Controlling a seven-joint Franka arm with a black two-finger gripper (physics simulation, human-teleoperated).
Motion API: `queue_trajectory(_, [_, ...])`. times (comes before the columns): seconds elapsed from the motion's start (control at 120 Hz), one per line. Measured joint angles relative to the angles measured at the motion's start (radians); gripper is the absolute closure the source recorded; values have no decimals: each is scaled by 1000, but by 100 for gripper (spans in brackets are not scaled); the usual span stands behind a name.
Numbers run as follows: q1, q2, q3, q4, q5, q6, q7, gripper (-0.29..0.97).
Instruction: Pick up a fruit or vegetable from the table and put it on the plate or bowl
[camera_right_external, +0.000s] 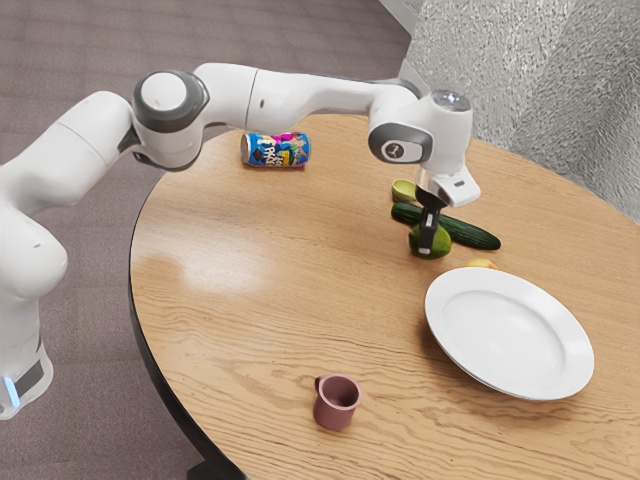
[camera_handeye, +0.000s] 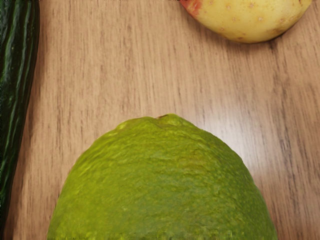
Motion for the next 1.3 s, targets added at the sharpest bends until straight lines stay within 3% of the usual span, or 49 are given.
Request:
queue_trajectory(0.175, [0,-4,-2,0,8,8,-8,39])
queue_trajectory(0.317, [0,-18,-12,0,15,8,-14,49])
queue_trajectory(0.617, [-26,-121,-19,1,20,-59,-24,49])
queue_trajectory(0.892, [-156,-216,-37,1,18,-172,-23,49])
queue_trajectory(1.15, [-254,-218,-54,6,41,-211,-17,49])
queue_trajectory(1.3, [-280,-204,-51,9,60,-166,-14,49])
